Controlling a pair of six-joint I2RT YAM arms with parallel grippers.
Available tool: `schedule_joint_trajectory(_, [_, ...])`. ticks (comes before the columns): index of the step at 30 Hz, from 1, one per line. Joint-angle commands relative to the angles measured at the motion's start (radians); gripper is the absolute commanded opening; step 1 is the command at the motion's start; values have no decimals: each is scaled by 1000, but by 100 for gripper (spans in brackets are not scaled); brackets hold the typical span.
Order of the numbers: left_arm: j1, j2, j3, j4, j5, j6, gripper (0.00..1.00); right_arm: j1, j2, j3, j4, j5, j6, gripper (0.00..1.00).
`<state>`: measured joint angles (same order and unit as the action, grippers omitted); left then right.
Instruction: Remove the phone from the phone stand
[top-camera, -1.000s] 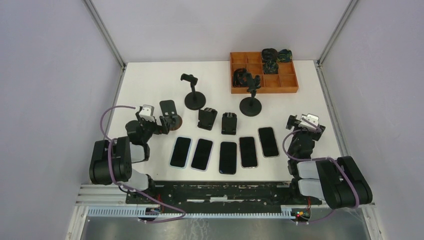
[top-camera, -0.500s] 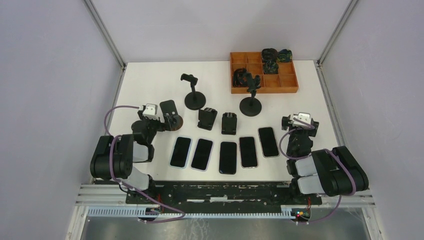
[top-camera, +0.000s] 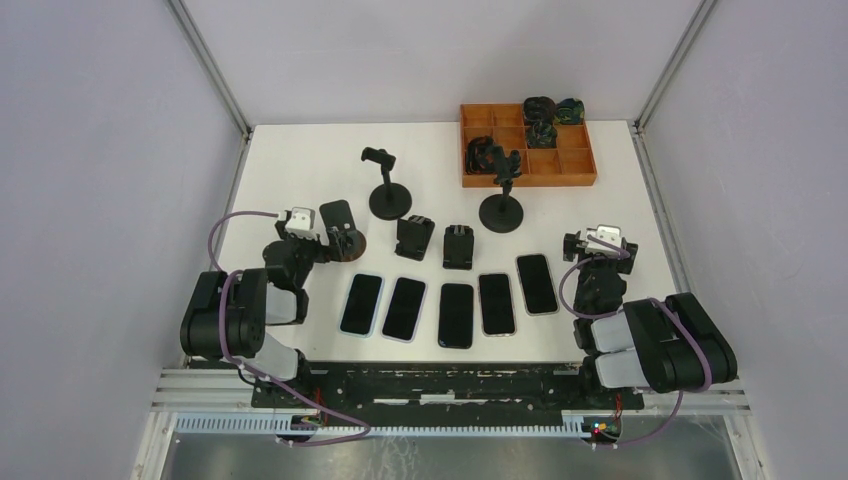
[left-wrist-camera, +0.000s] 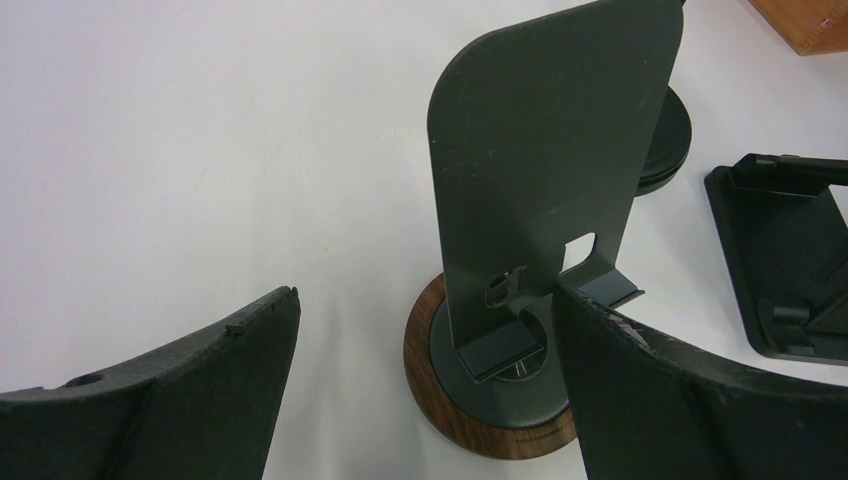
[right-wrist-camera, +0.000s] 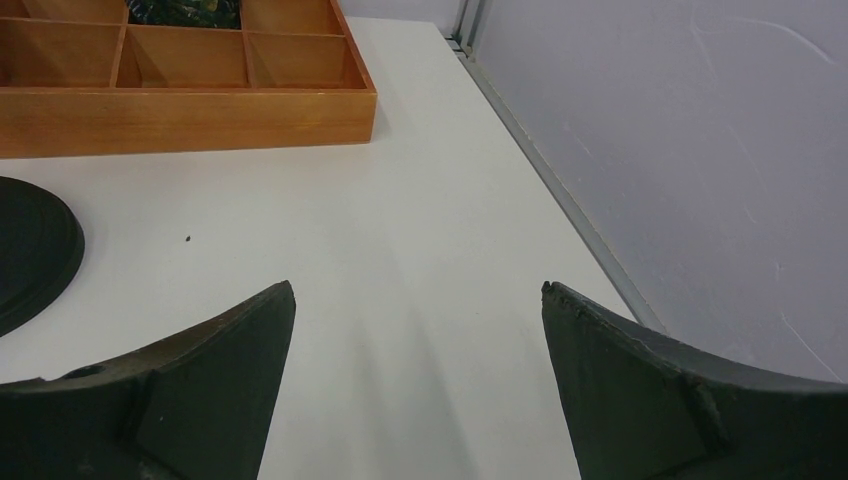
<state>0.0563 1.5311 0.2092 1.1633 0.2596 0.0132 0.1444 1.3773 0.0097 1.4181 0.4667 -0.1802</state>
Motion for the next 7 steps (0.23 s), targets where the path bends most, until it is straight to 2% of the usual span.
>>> schedule_joint_trajectory(1, [-4, 2, 2, 63, -28, 22, 100, -3, -10, -116, 24, -14, 13, 98])
schedule_joint_trajectory(7, [-4, 6, 7, 62, -20, 21, 100, -4, -10, -116, 24, -13, 13, 98])
